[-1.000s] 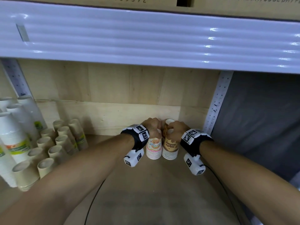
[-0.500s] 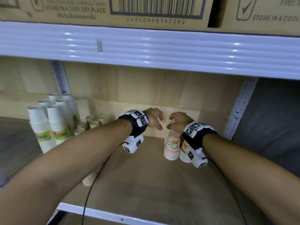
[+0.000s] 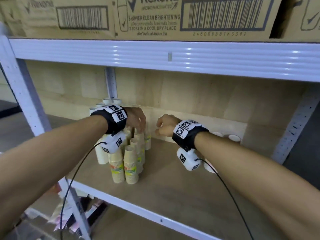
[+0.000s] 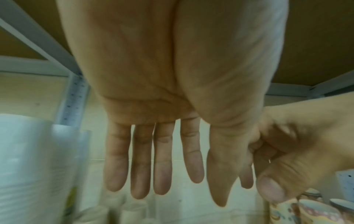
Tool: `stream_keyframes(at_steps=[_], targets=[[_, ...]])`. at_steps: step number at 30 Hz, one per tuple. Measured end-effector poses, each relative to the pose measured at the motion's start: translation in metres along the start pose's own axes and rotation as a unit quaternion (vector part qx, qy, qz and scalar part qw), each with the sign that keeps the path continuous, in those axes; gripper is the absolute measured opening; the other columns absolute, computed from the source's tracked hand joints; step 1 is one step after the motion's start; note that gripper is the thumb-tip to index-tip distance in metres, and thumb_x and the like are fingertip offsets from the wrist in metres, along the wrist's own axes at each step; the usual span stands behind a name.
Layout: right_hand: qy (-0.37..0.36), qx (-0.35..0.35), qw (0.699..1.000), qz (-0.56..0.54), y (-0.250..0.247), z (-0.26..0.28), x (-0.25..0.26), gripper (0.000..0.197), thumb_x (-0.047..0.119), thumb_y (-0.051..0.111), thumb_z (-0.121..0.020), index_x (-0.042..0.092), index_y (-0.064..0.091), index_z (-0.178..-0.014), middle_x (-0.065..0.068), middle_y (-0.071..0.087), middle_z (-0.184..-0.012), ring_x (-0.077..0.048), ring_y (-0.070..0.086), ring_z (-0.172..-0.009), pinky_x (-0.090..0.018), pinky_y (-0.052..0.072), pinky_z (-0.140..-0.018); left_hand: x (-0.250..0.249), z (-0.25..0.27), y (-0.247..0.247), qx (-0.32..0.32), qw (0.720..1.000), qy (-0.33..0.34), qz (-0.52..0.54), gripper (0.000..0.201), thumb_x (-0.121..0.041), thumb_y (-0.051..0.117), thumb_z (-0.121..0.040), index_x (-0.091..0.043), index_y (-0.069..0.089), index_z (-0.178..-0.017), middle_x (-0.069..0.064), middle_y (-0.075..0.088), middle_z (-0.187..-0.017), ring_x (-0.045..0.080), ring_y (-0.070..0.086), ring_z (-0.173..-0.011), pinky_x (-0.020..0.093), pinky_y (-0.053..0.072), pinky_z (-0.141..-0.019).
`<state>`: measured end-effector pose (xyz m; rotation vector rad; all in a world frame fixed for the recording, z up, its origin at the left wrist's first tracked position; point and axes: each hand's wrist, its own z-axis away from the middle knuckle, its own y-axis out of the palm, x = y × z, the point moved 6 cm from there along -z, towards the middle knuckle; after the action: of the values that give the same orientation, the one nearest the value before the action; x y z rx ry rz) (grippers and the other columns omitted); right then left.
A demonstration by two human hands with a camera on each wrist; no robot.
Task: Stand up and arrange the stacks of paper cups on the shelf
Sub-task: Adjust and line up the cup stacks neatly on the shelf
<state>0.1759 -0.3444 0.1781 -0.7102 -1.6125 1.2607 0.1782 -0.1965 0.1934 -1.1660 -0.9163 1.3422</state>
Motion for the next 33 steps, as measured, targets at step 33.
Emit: stream_keyframes(at_steps=[33], targets=[[-0.075, 0.120, 0.990, 0.024, 0.081, -0.005, 0.105, 0.017, 0.017, 0.077, -0.080, 0.008, 0.065, -0.087, -0.004, 0.052, -0.071, -0.022, 0.054, -0.079, -0.022, 0.034, -0.048, 0.070, 0.037, 0.064, 0.063, 0.996, -0.026, 0.062, 0.031, -0.013, 0.076, -0.076, -0.012, 0.068, -0.106, 0.008, 0.069, -0.106, 0.027, 0.072, -0.088, 0.037, 0.062, -0.078]])
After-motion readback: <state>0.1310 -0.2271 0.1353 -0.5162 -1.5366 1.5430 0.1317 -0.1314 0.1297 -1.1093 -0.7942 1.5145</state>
